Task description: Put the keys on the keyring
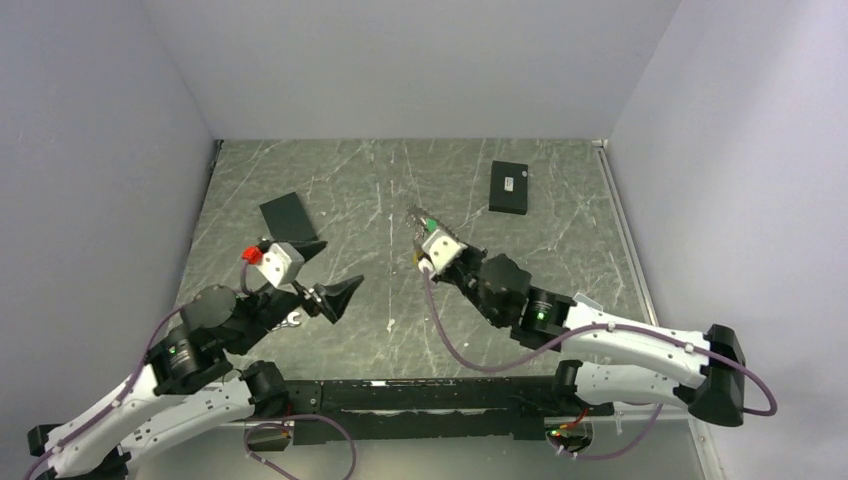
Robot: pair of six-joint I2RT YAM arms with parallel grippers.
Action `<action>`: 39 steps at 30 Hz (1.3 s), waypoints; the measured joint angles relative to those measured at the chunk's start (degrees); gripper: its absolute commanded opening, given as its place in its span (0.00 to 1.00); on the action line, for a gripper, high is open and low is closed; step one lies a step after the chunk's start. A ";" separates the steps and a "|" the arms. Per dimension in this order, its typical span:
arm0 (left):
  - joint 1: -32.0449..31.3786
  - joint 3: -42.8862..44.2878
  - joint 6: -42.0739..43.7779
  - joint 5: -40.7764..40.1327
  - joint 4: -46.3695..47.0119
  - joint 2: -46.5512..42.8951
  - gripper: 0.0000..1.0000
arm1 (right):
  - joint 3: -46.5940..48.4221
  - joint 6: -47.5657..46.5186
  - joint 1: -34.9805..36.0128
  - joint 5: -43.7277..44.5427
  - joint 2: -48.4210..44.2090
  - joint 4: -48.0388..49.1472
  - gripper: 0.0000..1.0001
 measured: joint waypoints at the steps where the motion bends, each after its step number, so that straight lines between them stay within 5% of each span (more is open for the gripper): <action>1: 0.00 1.16 0.11 -1.51 -1.90 -0.35 0.99 | 0.48 -0.04 -0.74 1.18 1.05 -0.33 0.00; 12: 0.00 -1.07 0.13 -14.08 -15.43 -7.98 0.99 | 11.45 -5.57 -1.86 18.36 22.14 -3.56 0.00; 27: 1.90 -1.01 -1.18 -20.37 -20.39 -13.18 0.98 | 29.14 1.20 1.95 11.50 43.17 -14.86 0.00; 39: 4.72 -1.07 -1.01 -20.15 -25.81 -15.74 0.97 | 24.04 5.35 1.42 12.72 55.21 -12.48 0.00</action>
